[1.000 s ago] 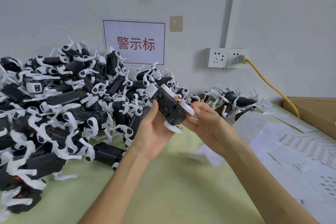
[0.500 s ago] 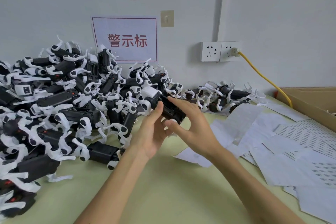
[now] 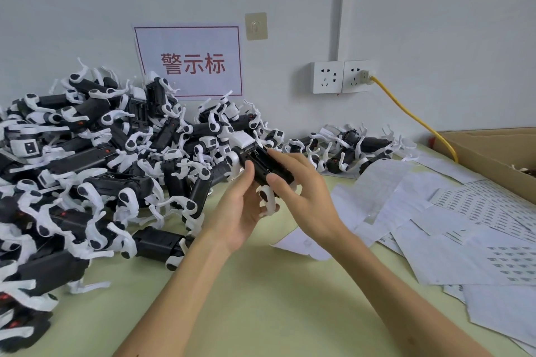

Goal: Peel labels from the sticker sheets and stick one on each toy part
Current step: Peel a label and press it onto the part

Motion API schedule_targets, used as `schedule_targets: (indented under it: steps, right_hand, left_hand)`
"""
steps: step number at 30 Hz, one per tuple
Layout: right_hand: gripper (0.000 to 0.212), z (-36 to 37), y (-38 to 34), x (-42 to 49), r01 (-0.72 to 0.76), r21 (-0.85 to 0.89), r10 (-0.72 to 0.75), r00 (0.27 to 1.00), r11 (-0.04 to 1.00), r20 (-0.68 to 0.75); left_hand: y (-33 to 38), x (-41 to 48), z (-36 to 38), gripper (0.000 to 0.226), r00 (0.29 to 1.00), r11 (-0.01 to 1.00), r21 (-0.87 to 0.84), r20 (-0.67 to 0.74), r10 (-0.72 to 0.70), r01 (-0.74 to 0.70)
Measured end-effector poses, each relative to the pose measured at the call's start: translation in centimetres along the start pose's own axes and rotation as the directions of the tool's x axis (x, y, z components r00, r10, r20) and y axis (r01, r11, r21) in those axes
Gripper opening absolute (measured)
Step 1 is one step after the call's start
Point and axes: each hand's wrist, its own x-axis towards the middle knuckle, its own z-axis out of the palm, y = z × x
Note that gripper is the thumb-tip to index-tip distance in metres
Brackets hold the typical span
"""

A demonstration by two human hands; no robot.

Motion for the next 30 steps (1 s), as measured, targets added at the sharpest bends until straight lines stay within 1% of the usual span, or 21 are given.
schedule_targets:
  steps: [2,4,6,8,10,12,13,14,15,16,17,18,20,22,24,25,26,27,28,29,30]
  right_hand:
    - [0.045,-0.1,0.0,0.0,-0.018,0.063,0.021,0.999,0.998,-0.035]
    - [0.035,-0.3,0.0,0.0,-0.025,0.118,0.034,0.996,0.993,-0.081]
    - [0.026,-0.5,0.1,0.2,-0.048,0.17,0.072,0.988,0.984,-0.134]
    - [0.013,-0.8,0.3,0.4,-0.087,0.231,0.128,0.977,0.969,-0.172]
    - [0.02,-1.2,0.2,0.6,-0.106,0.268,0.161,0.968,0.957,-0.19]
    - [0.024,-1.6,0.4,0.9,-0.101,0.258,0.149,0.974,0.961,-0.173]
    - [0.02,-1.7,0.5,0.9,-0.092,0.249,0.134,0.978,0.964,-0.157]
    - [0.012,-1.8,0.6,0.9,-0.084,0.23,0.118,0.983,0.969,-0.137]
    - [0.012,-1.8,0.7,1.0,-0.076,0.199,0.1,0.989,0.977,-0.113]
    - [0.024,-1.7,0.8,1.0,-0.066,0.146,0.078,0.994,0.987,-0.075]
    - [0.033,-1.6,0.9,0.9,-0.055,0.101,0.056,0.998,0.993,-0.008]
    - [0.037,-1.5,0.9,0.8,-0.056,0.076,0.051,0.997,0.996,0.062]
    - [0.037,-1.2,0.7,0.6,-0.074,0.054,0.063,0.982,0.996,0.177]
    - [0.036,-1.2,0.6,0.5,-0.07,-0.027,0.074,0.975,0.997,0.211]
    - [0.036,-1.5,0.3,0.5,-0.06,-0.048,0.069,0.979,0.997,0.191]
    - [0.039,-1.8,0.0,0.6,-0.06,-0.024,0.064,0.979,0.998,0.192]
    - [0.048,-2.4,-0.1,0.7,-0.07,-0.003,0.069,0.971,0.998,0.229]
    - [0.06,-3.0,-0.1,0.8,-0.099,-0.004,0.096,0.947,0.995,0.307]
    - [0.072,-3.8,0.0,0.8,-0.138,-0.053,0.148,0.897,0.989,0.416]
    - [0.08,-4.5,0.2,0.8,-0.165,-0.152,0.222,0.817,0.974,0.532]
    - [0.082,-5.2,0.5,0.8,-0.172,-0.279,0.314,0.714,0.945,0.626]
  left_hand:
    - [-0.2,0.0,0.1,0.057,1.0,0.999,0.042,0.011,0.028,-0.028]
    - [-0.2,-0.1,0.3,0.054,0.999,0.997,0.064,0.011,0.044,-0.044]
    - [-0.1,-0.2,0.4,0.037,0.998,0.989,0.135,-0.002,0.056,-0.055]
    - [-0.1,-0.4,0.6,0.023,0.997,0.968,0.245,-0.033,0.068,-0.058]
    - [-0.2,-0.4,1.0,0.02,0.997,0.947,0.317,-0.038,0.07,-0.055]
    - [-0.5,-0.4,1.3,0.021,0.997,0.942,0.33,-0.031,0.066,-0.052]
    - [-0.5,-0.3,1.3,0.02,0.997,0.948,0.315,-0.037,0.066,-0.051]
    - [-0.5,-0.3,1.3,0.019,0.997,0.959,0.281,-0.05,0.065,-0.049]
    - [-0.4,-0.3,1.2,0.019,0.996,0.973,0.228,-0.066,0.062,-0.045]
    - [-0.4,-0.2,1.0,0.022,0.995,0.985,0.166,-0.087,0.057,-0.042]
    - [-0.3,-0.1,0.9,0.028,0.992,0.994,0.103,-0.117,0.052,-0.04]
    - [-0.3,-0.1,0.7,0.036,0.987,0.998,0.043,-0.156,0.046,-0.04]
    - [-0.2,0.2,0.2,0.056,0.97,0.997,-0.059,-0.243,0.028,-0.044]
    - [-0.2,0.4,-0.2,0.072,0.952,0.995,-0.091,-0.306,0.005,-0.035]
    - [-0.3,0.6,-0.5,0.073,0.939,0.993,-0.114,-0.344,-0.013,-0.028]
    - [-0.3,0.7,-0.7,0.068,0.933,0.989,-0.147,-0.36,-0.021,-0.035]
    - [-0.3,0.7,-0.9,0.063,0.926,0.982,-0.183,-0.376,-0.028,-0.045]
    - [-0.2,0.7,-1.1,0.06,0.918,0.975,-0.214,-0.394,-0.039,-0.051]
    - [-0.1,0.7,-1.4,0.06,0.911,0.968,-0.245,-0.409,-0.048,-0.058]
    - [0.1,0.7,-1.6,0.06,0.906,0.957,-0.28,-0.421,-0.053,-0.074]
    - [0.2,0.5,-1.9,0.057,0.902,0.942,-0.323,-0.429,-0.054,-0.097]
